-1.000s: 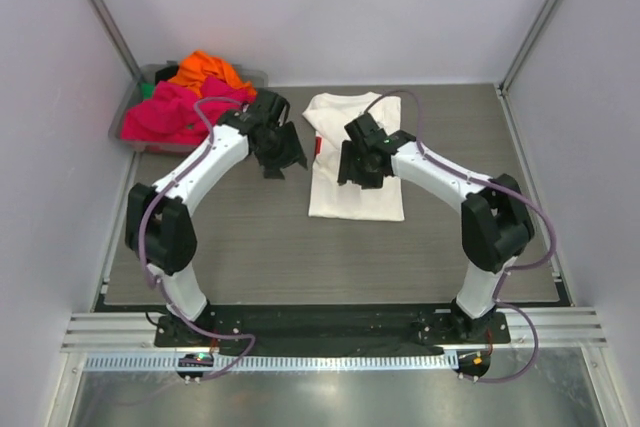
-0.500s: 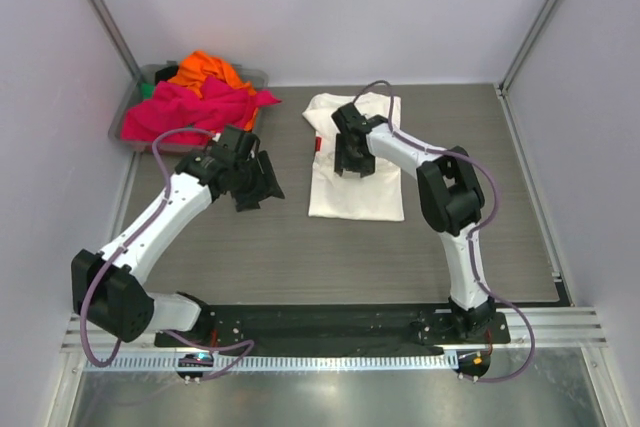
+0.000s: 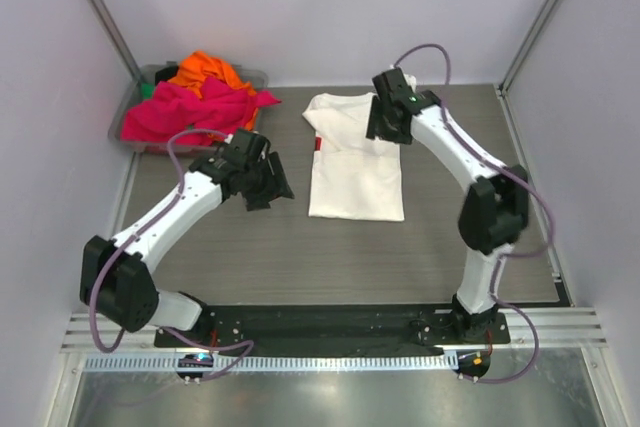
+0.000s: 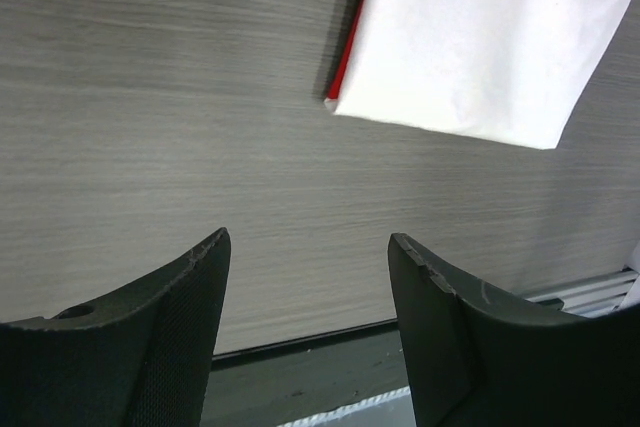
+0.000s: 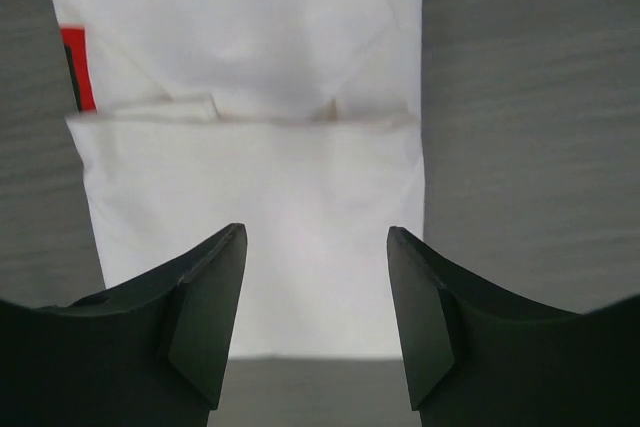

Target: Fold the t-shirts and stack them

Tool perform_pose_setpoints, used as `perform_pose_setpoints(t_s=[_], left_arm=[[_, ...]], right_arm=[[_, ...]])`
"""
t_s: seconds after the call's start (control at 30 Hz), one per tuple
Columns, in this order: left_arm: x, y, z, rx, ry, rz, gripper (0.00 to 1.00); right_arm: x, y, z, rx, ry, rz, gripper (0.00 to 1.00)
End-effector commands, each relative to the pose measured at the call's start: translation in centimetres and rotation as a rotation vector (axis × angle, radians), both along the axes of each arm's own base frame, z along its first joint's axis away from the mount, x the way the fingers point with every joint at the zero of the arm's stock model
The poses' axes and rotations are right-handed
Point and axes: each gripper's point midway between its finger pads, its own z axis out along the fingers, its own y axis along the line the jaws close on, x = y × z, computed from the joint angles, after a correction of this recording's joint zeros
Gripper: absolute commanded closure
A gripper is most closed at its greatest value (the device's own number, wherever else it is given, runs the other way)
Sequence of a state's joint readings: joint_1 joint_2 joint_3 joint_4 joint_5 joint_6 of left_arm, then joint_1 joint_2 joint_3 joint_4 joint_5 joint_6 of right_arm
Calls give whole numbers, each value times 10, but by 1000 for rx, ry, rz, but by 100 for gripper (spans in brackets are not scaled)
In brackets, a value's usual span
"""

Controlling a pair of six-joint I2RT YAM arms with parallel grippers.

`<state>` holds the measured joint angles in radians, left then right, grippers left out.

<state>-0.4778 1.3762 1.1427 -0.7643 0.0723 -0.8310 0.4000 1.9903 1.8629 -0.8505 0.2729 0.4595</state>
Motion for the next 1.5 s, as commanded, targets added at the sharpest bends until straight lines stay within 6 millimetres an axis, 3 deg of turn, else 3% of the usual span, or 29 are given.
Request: perform_pose_setpoints(t_s=[0.0,0.03,0.07,0.13,0.17,0.23,0.27,0.3,0.37,0.53,0.8,1.13,1.23,1.4,1.47], left_arm=[[17,-33,-7,-67,-33,-54,34],[20,-37,-11,-65,-32,-55,34],[24,-42,-17,-62,-33,-62,34],[28,-47,-25,-66,-30,-55,34],[33,-52,-31,-73,-30,-54,36],[34,-56,-39,-87,-21,-55,37],[37,-61,-41,-100,-27,-55,37],[39,-63,-47,-97,-21,-56,38],[38,-68,-56,-92,-14,-63,38],[36,-75,-76,-100,-1,-61,39],[34,-80,-102,-113,35,-42,42],[32,-83,-129,-105,75,-23,50],[31,-83,-135,-106,86,-14,56],[32,-83,-139,-110,94,4,90],[31,-84,-141,-110,99,7,97]], right_arm=[[-66,-19,-2,81,16,-37,36],[-75,-27,-7,109,11,-62,35],[-107,-40,-21,127,42,-77,34],[-126,-37,-29,244,46,-67,33],[-149,-42,-43,267,67,-70,33],[-162,-40,-48,332,61,-58,32],[-176,-45,-66,328,99,-74,32],[-177,-46,-64,350,72,-71,32],[-189,-49,-84,390,121,-88,31],[-188,-45,-108,480,159,-85,33],[-171,-54,-120,478,154,-99,37],[-173,-56,-149,492,209,-117,55],[-172,-56,-150,494,210,-115,62],[-174,-56,-150,501,213,-114,74],[-176,-56,-149,504,212,-115,77]])
